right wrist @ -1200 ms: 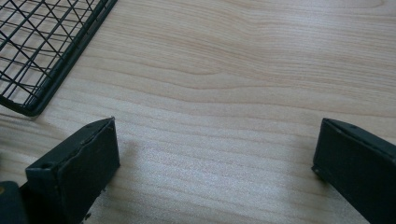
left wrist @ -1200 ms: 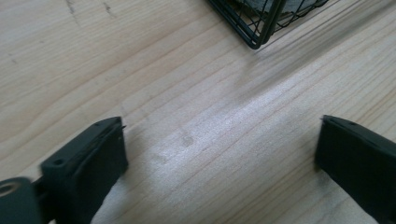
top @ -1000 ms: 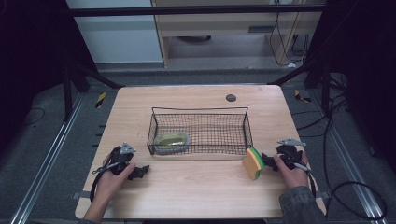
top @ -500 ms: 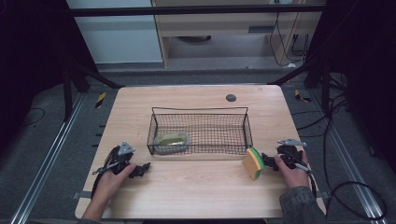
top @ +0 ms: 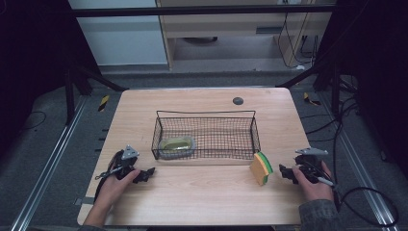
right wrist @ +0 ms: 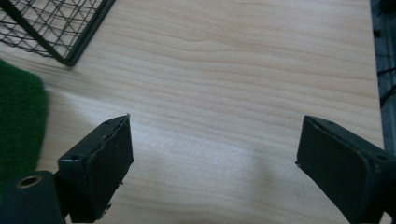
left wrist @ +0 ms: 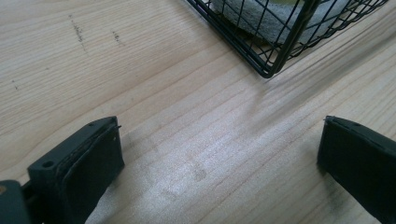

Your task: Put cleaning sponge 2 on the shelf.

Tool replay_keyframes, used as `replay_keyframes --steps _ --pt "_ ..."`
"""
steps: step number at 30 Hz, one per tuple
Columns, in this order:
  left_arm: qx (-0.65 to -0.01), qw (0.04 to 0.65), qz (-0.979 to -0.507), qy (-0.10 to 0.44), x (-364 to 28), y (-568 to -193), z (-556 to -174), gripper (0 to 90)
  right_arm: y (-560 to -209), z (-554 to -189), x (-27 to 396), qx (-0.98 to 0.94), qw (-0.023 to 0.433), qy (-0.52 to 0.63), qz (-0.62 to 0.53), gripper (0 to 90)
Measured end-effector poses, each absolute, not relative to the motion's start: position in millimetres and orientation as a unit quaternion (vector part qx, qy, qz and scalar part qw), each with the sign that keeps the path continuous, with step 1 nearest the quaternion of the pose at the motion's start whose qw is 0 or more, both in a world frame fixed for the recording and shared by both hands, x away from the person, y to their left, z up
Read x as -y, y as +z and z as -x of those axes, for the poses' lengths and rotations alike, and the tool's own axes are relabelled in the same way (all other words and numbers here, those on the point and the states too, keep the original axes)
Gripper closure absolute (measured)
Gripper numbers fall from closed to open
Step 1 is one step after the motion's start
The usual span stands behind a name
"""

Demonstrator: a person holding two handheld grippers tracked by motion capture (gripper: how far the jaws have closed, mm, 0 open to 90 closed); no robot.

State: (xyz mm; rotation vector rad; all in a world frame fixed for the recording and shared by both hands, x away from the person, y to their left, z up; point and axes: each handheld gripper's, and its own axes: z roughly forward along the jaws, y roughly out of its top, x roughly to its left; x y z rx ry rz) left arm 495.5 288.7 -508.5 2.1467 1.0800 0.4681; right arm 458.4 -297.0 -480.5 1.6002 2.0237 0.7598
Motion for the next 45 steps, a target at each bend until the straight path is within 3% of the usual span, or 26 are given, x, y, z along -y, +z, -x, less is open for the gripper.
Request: replay_keyframes --steps 7,15,21,28,45 --pt "-0.419 0.339 -0.823 0.182 -288 -509 -496 0.0 -460 -458 293 -0.735 0.229 0.285 -0.572 17.7" --pt "-0.436 0.329 -0.816 0.188 -282 -507 -502 0.0 -422 -464 293 -0.742 0.219 0.256 -0.580 14.4" --pt "-0.439 0.332 -0.812 0.192 -280 -508 -501 0.0 -401 -464 291 -0.739 0.210 0.250 -0.589 17.4" --pt "-0.436 0.334 -0.813 0.191 -283 -509 -499 0.0 -347 -451 267 -0.757 0.219 0.255 -0.561 22.6" --pt "-0.440 0.334 -0.811 0.193 -281 -509 -499 0.0 -333 -455 223 -0.779 0.168 0.224 -0.561 15.0"
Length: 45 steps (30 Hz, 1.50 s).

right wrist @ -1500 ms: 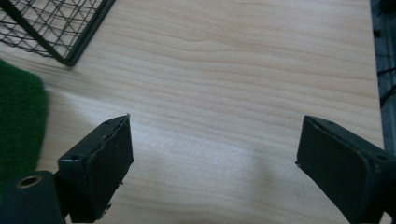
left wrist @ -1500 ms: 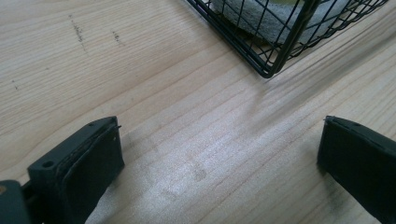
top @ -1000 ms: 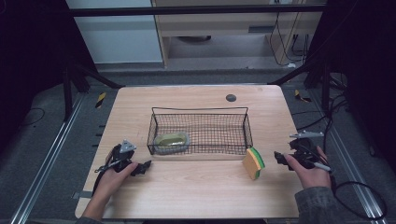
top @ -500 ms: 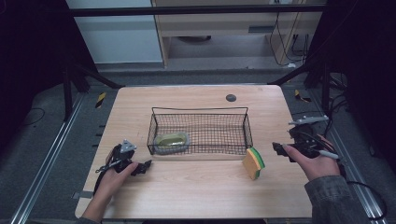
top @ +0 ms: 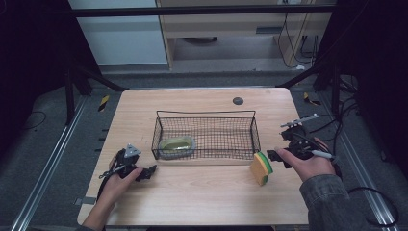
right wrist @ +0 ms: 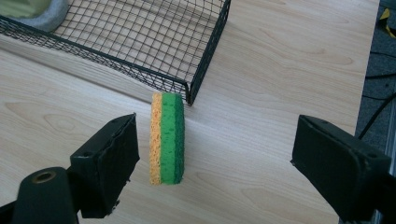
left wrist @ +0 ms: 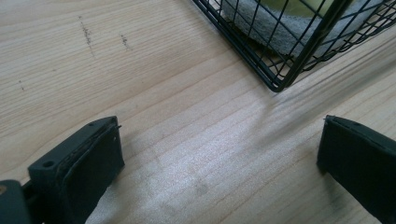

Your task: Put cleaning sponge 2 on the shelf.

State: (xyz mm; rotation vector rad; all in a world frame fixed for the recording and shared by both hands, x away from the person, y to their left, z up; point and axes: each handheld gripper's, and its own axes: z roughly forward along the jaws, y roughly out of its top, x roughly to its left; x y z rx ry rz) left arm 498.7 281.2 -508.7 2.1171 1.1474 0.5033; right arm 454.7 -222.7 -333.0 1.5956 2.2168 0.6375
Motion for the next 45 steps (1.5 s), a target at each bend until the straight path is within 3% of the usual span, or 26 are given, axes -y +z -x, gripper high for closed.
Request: replay_keyframes --steps 7,30,40,44,45 --pt "-0.442 0.334 -0.810 0.193 -282 -509 -496 0.0 -342 -450 216 -0.786 0.155 0.213 -0.559 19.7" --pt "-0.443 0.332 -0.810 0.194 -281 -509 -500 0.0 -382 -469 189 -0.819 0.118 0.154 -0.540 22.1" --pt "-0.442 0.333 -0.810 0.193 -281 -509 -500 0.0 -406 -483 182 -0.829 0.095 0.134 -0.535 33.1" --pt "-0.442 0.333 -0.810 0.193 -281 -509 -500 0.0 -414 -485 179 -0.834 0.086 0.130 -0.528 40.0" --pt "-0.441 0.333 -0.811 0.193 -281 -509 -500 0.0 -416 -485 179 -0.837 0.084 0.128 -0.526 45.2"
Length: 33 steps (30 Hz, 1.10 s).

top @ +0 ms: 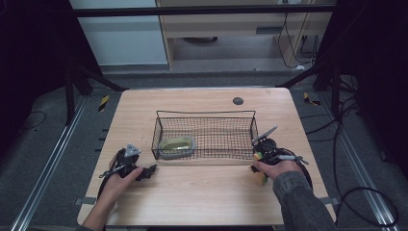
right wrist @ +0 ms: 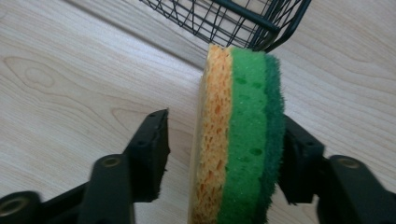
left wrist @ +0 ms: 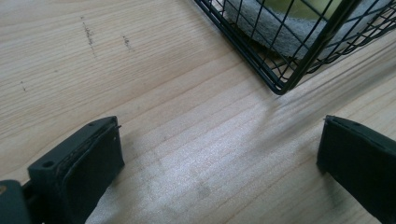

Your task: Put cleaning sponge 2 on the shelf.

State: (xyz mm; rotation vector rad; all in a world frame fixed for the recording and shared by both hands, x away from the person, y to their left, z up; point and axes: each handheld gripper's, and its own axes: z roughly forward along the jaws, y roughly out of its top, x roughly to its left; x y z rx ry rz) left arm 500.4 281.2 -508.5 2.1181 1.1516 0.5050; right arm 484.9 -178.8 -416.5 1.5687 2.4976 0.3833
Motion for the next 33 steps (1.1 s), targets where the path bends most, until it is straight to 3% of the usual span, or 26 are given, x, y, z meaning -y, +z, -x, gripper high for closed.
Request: replay_keyframes --steps 1,2,3,4,18,33 --pt "-0.441 0.333 -0.811 0.193 -281 -509 -500 0.0 -416 -485 179 -0.837 0.084 0.128 -0.526 45.2" --pt "-0.442 0.333 -0.810 0.192 -281 -509 -500 0.0 -418 -485 178 -0.838 0.084 0.126 -0.524 54.1" --pt "-0.442 0.333 -0.810 0.192 -281 -509 -500 0.0 -418 -485 178 -0.838 0.084 0.126 -0.524 54.1" --pt "-0.442 0.333 -0.810 0.192 -281 -509 -500 0.0 -417 -484 180 -0.838 0.085 0.128 -0.523 63.0" --pt "-0.439 0.334 -0.812 0.191 -282 -508 -502 0.0 -388 -465 203 -0.834 0.112 0.152 -0.518 64.1" --pt "-0.438 0.335 -0.812 0.191 -282 -509 -502 0.0 -359 -480 229 -0.810 0.169 0.182 -0.532 64.2"
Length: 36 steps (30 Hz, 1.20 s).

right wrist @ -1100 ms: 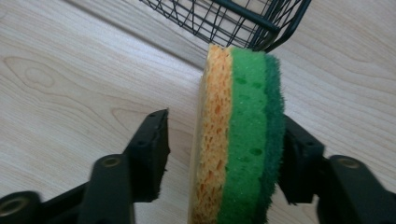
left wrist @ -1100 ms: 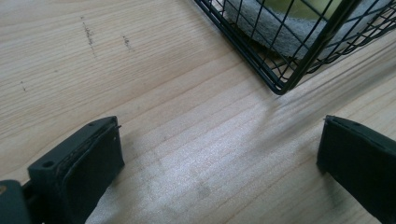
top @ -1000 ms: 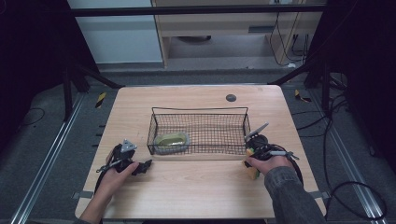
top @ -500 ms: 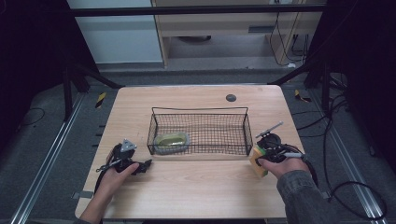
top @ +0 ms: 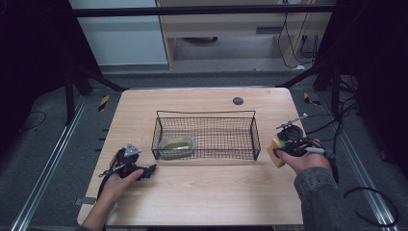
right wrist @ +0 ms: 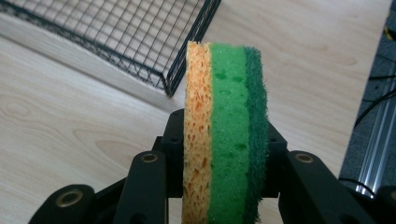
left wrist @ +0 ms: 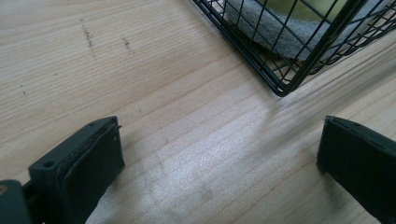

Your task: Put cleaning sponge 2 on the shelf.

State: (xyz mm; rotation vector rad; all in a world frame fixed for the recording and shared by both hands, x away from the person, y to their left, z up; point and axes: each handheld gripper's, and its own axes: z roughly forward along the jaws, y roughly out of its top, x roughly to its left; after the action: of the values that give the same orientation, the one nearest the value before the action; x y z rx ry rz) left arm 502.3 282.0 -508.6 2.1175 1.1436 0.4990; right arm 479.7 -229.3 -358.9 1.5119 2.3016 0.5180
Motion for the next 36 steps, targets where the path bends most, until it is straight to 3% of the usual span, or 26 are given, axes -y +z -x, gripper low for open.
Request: replay_keyframes --steps 10,21,36 --pt "-0.437 0.335 -0.812 0.191 -282 -509 -502 0.0 -327 -491 226 -0.806 0.198 0.199 -0.521 64.1" --pt "-0.437 0.334 -0.813 0.191 -282 -508 -502 0.0 -316 -503 221 -0.804 0.211 0.207 -0.516 64.1" --pt "-0.438 0.334 -0.812 0.191 -282 -508 -502 0.0 -295 -530 180 -0.817 0.229 0.227 -0.478 64.1"
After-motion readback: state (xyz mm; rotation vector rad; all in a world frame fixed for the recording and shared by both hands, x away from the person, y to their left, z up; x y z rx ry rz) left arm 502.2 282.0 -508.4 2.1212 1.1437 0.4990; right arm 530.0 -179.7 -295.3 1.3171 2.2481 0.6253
